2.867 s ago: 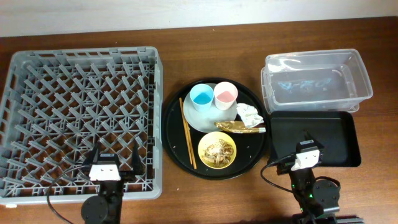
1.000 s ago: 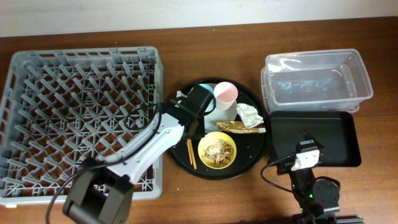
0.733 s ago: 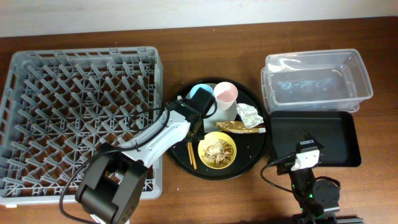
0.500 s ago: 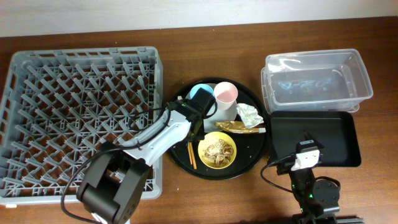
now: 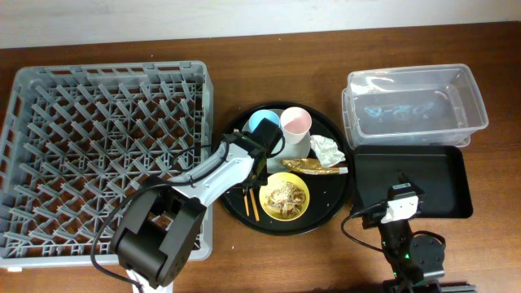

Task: Sort waste into correct bins and load items into the dishwasher rack
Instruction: 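Reach the left gripper to the wooden chopsticks on the black tray, then grasp the chopsticks with the left gripper and carry them to the rack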

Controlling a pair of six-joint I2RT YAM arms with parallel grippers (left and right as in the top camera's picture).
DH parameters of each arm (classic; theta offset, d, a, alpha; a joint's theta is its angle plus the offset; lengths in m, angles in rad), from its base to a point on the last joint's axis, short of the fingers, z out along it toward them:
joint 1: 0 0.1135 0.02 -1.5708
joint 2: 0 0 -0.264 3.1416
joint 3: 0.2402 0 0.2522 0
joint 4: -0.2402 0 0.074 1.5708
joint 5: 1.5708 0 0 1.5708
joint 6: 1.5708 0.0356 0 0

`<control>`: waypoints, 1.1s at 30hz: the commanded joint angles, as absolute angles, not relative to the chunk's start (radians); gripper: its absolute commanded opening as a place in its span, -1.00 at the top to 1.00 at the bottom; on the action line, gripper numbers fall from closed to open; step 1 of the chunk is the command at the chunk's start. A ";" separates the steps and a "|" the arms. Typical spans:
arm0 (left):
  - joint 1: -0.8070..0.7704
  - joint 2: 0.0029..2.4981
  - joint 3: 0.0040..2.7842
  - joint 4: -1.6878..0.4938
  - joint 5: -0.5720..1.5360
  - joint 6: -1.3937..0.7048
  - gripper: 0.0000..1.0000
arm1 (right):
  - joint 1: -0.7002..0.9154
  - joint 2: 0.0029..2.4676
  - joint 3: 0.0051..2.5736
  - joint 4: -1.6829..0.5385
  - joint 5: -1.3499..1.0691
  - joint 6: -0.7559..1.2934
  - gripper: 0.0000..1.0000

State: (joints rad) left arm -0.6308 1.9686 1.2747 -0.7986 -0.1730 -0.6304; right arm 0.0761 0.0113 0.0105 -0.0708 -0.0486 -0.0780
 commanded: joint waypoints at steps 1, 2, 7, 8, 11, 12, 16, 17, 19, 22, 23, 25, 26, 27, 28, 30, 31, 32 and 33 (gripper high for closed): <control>-0.625 1.982 1.276 -0.798 -0.184 -0.644 0.82 | 0.071 0.006 0.006 -0.075 -0.040 -0.070 -0.97; -0.625 1.982 1.276 -0.801 -0.184 -0.644 0.99 | 0.071 0.006 0.006 -0.075 -0.040 -0.070 -0.97; -0.615 1.960 1.319 -0.859 -0.191 -0.643 0.99 | 0.071 0.006 0.006 -0.075 -0.040 -0.070 -0.97; -0.605 1.939 1.360 -0.899 -0.206 -0.644 0.99 | 0.071 0.006 0.006 -0.075 -0.040 -0.070 -0.97; -0.577 1.845 1.494 -1.017 -0.218 -0.604 0.99 | 0.071 0.006 0.006 -0.075 -0.040 -0.070 -0.97; -0.574 1.822 1.520 -1.039 -0.218 -0.573 0.99 | 0.071 0.006 0.006 -0.075 -0.040 -0.070 -0.97; -0.535 1.710 1.583 -1.159 -0.307 -0.496 0.99 | 0.071 0.006 0.006 -0.075 -0.040 -0.070 -0.97; -0.519 1.694 1.583 -1.182 -0.337 -0.482 0.99 | 0.071 0.006 0.006 -0.075 -0.040 -0.070 -0.97; -0.489 1.683 1.583 -1.224 -0.348 -0.469 1.00 | 0.071 0.006 0.006 -0.075 -0.040 -0.070 -0.97; -0.452 1.684 1.582 -1.274 -0.348 -0.465 0.99 | 0.071 0.006 0.006 -0.075 -0.040 -0.070 -0.97; -0.445 1.684 1.581 -1.274 -0.348 -0.464 1.00 | 0.071 0.006 0.006 -0.076 -0.040 -0.070 -0.97; -0.437 1.684 1.578 -1.273 -0.348 -0.465 0.99 | 0.071 0.006 0.006 -0.075 -0.040 -0.070 -0.97; -0.437 1.684 1.575 -1.272 -0.348 -0.465 0.99 | 0.071 0.006 0.006 -0.075 -0.040 -0.070 -0.97; -0.437 1.684 1.572 -1.269 -0.348 -0.465 0.99 | 0.071 0.006 0.006 -0.075 -0.040 -0.070 -0.97; -0.437 1.684 1.567 -1.267 -0.348 -0.465 1.00 | 0.071 0.006 0.006 -0.075 -0.040 -0.070 -0.97; -0.437 1.684 1.553 -1.265 -0.365 -0.465 0.99 | 0.071 0.006 0.006 -0.075 -0.040 -0.070 -0.97; -0.437 1.684 1.544 -1.265 -0.382 -0.466 0.99 | 0.071 0.006 0.006 -0.075 -0.040 -0.070 -0.98; -0.437 1.684 1.535 -1.261 -0.393 -0.465 0.99 | 0.071 0.006 0.006 -0.076 -0.040 -0.070 -0.97; -0.437 1.685 1.524 -1.255 -0.393 -0.464 0.98 | 0.071 0.006 0.006 -0.075 -0.040 -0.070 -0.97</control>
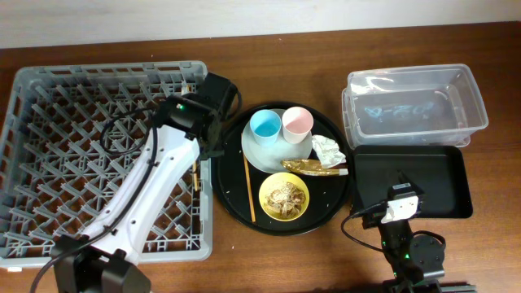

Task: Sort waste into correct bins and load items into the dishwasher rack
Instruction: 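Grasp the chopsticks with the left gripper and carry them to the rack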

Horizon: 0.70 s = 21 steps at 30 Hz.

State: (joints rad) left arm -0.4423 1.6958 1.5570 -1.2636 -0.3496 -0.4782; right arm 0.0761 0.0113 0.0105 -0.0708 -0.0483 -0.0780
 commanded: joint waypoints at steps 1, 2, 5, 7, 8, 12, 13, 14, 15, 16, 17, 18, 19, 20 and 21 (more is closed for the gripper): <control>-0.437 1.685 1.513 -1.247 -0.393 -0.442 0.94 | 0.071 0.006 0.006 -0.075 -0.040 -0.070 -0.97; -0.437 1.685 1.490 -1.223 -0.392 -0.393 0.94 | 0.071 0.006 0.006 -0.075 -0.040 -0.070 -0.97; -0.432 1.685 1.445 -1.173 -0.391 -0.387 0.94 | 0.071 0.006 0.006 -0.075 -0.040 -0.070 -0.97; -0.416 1.685 1.427 -1.157 -0.389 -0.387 0.93 | 0.071 0.006 0.006 -0.075 -0.040 -0.070 -0.97; -0.411 1.685 1.423 -1.153 -0.389 -0.387 0.92 | 0.071 0.006 0.006 -0.075 -0.040 -0.070 -0.97; -0.396 1.685 1.372 -1.092 -0.379 -0.387 0.92 | 0.071 0.006 0.006 -0.075 -0.040 -0.070 -0.97; -0.396 1.685 1.355 -1.076 -0.358 -0.387 0.92 | 0.071 0.006 0.006 -0.075 -0.040 -0.070 -0.97; -0.396 1.685 1.342 -1.060 -0.339 -0.387 0.92 | 0.071 0.006 0.006 -0.075 -0.040 -0.070 -0.97; -0.396 1.685 1.327 -1.040 -0.326 -0.387 0.92 | 0.071 0.006 0.006 -0.076 -0.040 -0.070 -0.97; -0.396 1.685 1.313 -1.023 -0.325 -0.387 0.92 | 0.071 0.006 0.006 -0.075 -0.040 -0.070 -0.97; -0.396 1.685 1.296 -1.003 -0.325 -0.387 0.92 | 0.071 0.006 0.006 -0.075 -0.040 -0.070 -0.97; -0.396 1.685 1.289 -0.999 -0.326 -0.387 0.92 | 0.071 0.006 0.006 -0.075 -0.040 -0.070 -0.97; -0.396 1.685 1.289 -1.000 -0.326 -0.387 0.92 | 0.071 0.006 0.006 -0.075 -0.040 -0.070 -0.97; -0.396 1.685 1.289 -0.999 -0.326 -0.387 0.92 | 0.071 0.006 0.006 -0.076 -0.040 -0.070 -0.97; -0.396 1.685 1.289 -0.999 -0.328 -0.387 0.92 | 0.071 0.006 0.006 -0.075 -0.040 -0.070 -0.97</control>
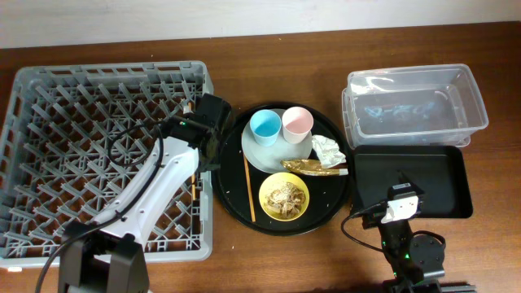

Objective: Sort waste into correct bins and load items into the dishwasher rack

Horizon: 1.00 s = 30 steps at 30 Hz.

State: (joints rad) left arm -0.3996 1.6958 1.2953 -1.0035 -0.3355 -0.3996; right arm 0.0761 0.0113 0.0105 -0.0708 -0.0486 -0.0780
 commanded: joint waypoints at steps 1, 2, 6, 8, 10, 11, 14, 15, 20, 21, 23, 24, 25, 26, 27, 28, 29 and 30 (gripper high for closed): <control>-0.396 1.685 1.289 -1.000 -0.329 -0.387 0.92 | 0.071 0.006 0.006 -0.075 -0.040 -0.070 -0.97; -0.396 1.685 1.289 -1.000 -0.329 -0.387 0.67 | 0.071 0.006 0.006 -0.075 -0.040 -0.070 -0.97; -0.396 1.684 1.291 -1.007 -0.329 -0.387 0.60 | 0.071 0.006 0.006 -0.075 -0.040 -0.070 -0.97; -0.396 1.680 1.312 -1.023 -0.329 -0.387 0.60 | 0.071 0.006 0.006 -0.075 -0.040 -0.070 -0.97; -0.396 1.655 1.387 -1.082 -0.328 -0.387 0.60 | 0.071 0.006 0.006 -0.076 -0.040 -0.070 -0.97; -0.396 1.639 1.420 -1.106 -0.310 -0.387 0.60 | 0.071 0.006 0.006 -0.075 -0.040 -0.070 -0.97; -0.396 1.552 1.474 -1.110 -0.060 -0.388 0.14 | 0.071 0.006 0.006 -0.075 -0.040 -0.070 -0.97; -0.396 1.530 1.474 -1.100 0.022 -0.388 -0.58 | 0.071 0.006 0.006 -0.075 -0.040 -0.070 -0.97; -0.409 1.526 1.464 -1.103 0.109 -0.388 -0.79 | 0.071 0.006 0.006 -0.075 -0.040 -0.070 -0.97; -0.421 1.526 1.454 -1.103 0.109 -0.388 -0.43 | 0.071 0.006 0.006 -0.075 -0.040 -0.070 -0.98; -0.462 1.526 1.419 -1.087 0.108 -0.426 0.07 | 0.071 0.006 0.006 -0.076 -0.040 -0.070 -0.97; -0.482 1.526 1.396 -1.064 0.104 -0.444 0.15 | 0.071 0.006 0.006 -0.075 -0.040 -0.070 -0.97; -0.505 1.526 1.365 -1.038 0.064 -0.493 0.26 | 0.071 0.006 0.006 -0.075 -0.040 -0.070 -0.97; -0.517 1.526 1.342 -1.019 0.031 -0.540 0.28 | 0.071 0.006 0.006 -0.075 -0.040 -0.070 -0.97; -0.532 1.526 1.310 -0.992 0.001 -0.598 0.28 | 0.071 0.006 0.006 -0.075 -0.040 -0.070 -0.97; -0.544 1.527 1.273 -0.960 -0.016 -0.633 0.28 | 0.071 0.006 0.006 -0.075 -0.040 -0.070 -0.97; -0.555 1.527 1.240 -0.928 -0.023 -0.644 0.28 | 0.071 0.006 0.006 -0.076 -0.040 -0.070 -0.97; -0.562 1.527 1.211 -0.896 -0.023 -0.644 0.28 | 0.071 0.006 0.006 -0.075 -0.040 -0.070 -0.97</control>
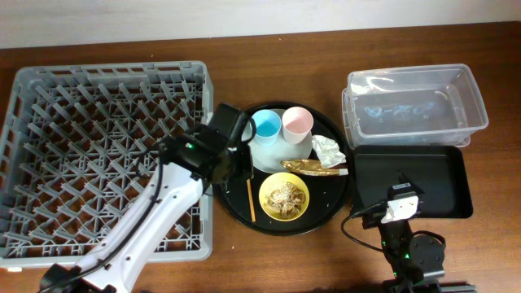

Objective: Sort waste into correct bins and load items into the dishwasher rack

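My left gripper (235,163) hangs over the left part of the round black tray (335,203), right at the upper end of a wooden chopstick (250,202); its dark fingers look open with nothing in them. Also on the tray are a blue cup (264,125), a pink cup (295,122), a pale plate (277,155), a yellow bowl of food scraps (285,198), a crumpled wrapper (327,148) and a gold wrapper (313,167). The grey dishwasher rack (98,138) fills the left. My right gripper (403,202) rests folded at the front right; its jaws do not show.
A clear plastic bin (415,102) stands at the back right, with a shallow black bin (440,183) in front of it. My left arm lies across the rack's front right corner and hides that part of it.
My left gripper has moved right, from the rack's right edge to the tray's left side, and now covers the top of the remaining chopstick. The right arm has not moved.
Two crossed chopsticks lay on the tray with my left gripper at them. Then one chopstick lay in the rack's right side below the gripper and one stayed on the tray. The gripper lingered at the rack's edge, and is now back over the tray.
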Controlling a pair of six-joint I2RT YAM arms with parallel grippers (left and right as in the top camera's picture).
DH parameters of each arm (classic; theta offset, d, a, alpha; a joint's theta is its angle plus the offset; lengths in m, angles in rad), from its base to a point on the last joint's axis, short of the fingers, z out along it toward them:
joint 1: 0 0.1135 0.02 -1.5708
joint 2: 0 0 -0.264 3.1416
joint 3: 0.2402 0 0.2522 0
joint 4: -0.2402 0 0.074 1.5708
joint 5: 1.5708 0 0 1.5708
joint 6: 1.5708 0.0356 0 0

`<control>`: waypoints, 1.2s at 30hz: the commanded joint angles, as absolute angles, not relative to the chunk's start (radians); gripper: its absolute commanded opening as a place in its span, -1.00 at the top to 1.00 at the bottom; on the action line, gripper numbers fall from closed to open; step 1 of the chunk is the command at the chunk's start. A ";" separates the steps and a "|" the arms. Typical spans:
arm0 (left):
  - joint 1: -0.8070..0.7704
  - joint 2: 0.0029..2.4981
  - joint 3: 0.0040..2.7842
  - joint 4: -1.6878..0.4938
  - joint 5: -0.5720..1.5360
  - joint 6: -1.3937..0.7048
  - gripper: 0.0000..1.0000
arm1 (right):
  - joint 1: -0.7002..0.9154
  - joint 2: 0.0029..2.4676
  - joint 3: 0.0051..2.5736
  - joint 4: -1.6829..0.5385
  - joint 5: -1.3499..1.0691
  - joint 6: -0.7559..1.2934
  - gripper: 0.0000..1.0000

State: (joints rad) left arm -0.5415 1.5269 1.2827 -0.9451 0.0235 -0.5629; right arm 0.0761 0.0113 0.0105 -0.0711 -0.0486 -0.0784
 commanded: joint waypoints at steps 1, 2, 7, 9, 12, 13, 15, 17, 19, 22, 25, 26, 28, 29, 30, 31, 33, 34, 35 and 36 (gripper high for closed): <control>-0.573 1.528 1.172 -0.851 -0.023 -0.644 0.28 | 0.071 0.006 0.006 -0.075 -0.040 -0.070 -0.97; -0.579 1.528 1.152 -0.826 -0.023 -0.644 0.28 | 0.071 0.006 0.006 -0.075 -0.040 -0.070 -0.97; -0.607 1.528 1.056 -0.687 -0.028 -0.644 0.28 | 0.071 0.006 0.006 -0.075 -0.040 -0.070 -0.97; -0.609 1.528 1.052 -0.673 -0.050 -0.644 0.28 | 0.071 0.006 0.006 -0.075 -0.040 -0.070 -0.97; -0.609 1.530 1.048 -0.662 -0.054 -0.644 0.28 | 0.071 0.006 0.006 -0.076 -0.040 -0.070 -0.97; -0.609 1.533 1.048 -0.662 -0.054 -0.644 0.28 | 0.071 0.006 0.006 -0.075 -0.040 -0.070 -0.97; -0.609 1.547 1.048 -0.654 -0.054 -0.644 0.28 | 0.071 0.006 0.006 -0.075 -0.040 -0.070 -0.97; -0.609 1.573 1.048 -0.643 -0.077 -0.644 0.28 | 0.071 0.006 0.006 -0.075 -0.040 -0.070 -0.97; -0.609 1.608 1.048 -0.628 -0.080 -0.644 0.28 | 0.071 0.006 0.006 -0.075 -0.040 -0.070 -0.97; -0.609 1.661 1.048 -0.597 -0.080 -0.644 0.28 | 0.071 0.006 0.006 -0.075 -0.040 -0.070 -0.97; -0.609 1.699 1.048 -0.579 -0.080 -0.644 0.28 | 0.071 0.006 0.006 -0.075 -0.040 -0.070 -0.97; -0.609 1.707 1.048 -0.574 -0.080 -0.644 0.28 | 0.071 0.006 0.006 -0.076 -0.040 -0.070 -0.97; -0.609 1.730 1.048 -0.553 -0.084 -0.644 0.28 | 0.071 0.006 0.006 -0.075 -0.040 -0.070 -0.97; -0.609 1.738 1.048 -0.548 -0.084 -0.644 0.28 | 0.071 0.006 0.006 -0.075 -0.040 -0.070 -0.97; -0.609 1.753 1.048 -0.546 -0.084 -0.644 0.28 | 0.071 0.006 0.006 -0.075 -0.040 -0.070 -0.97; -0.609 1.763 1.048 -0.546 -0.084 -0.644 0.28 | 0.071 0.006 0.006 -0.075 -0.040 -0.070 -0.97; -0.609 1.780 1.048 -0.543 -0.084 -0.644 0.28 | 0.071 0.006 0.006 -0.075 -0.040 -0.070 -0.97; -0.609 1.792 1.048 -0.540 -0.084 -0.644 0.28 | 0.071 0.006 0.006 -0.075 -0.040 -0.070 -0.97; -0.609 1.805 1.048 -0.535 -0.084 -0.644 0.28 | 0.071 0.006 0.006 -0.075 -0.040 -0.070 -0.97; -0.609 1.818 1.048 -0.534 -0.084 -0.644 0.28 | 0.071 0.006 0.006 -0.075 -0.040 -0.070 -0.97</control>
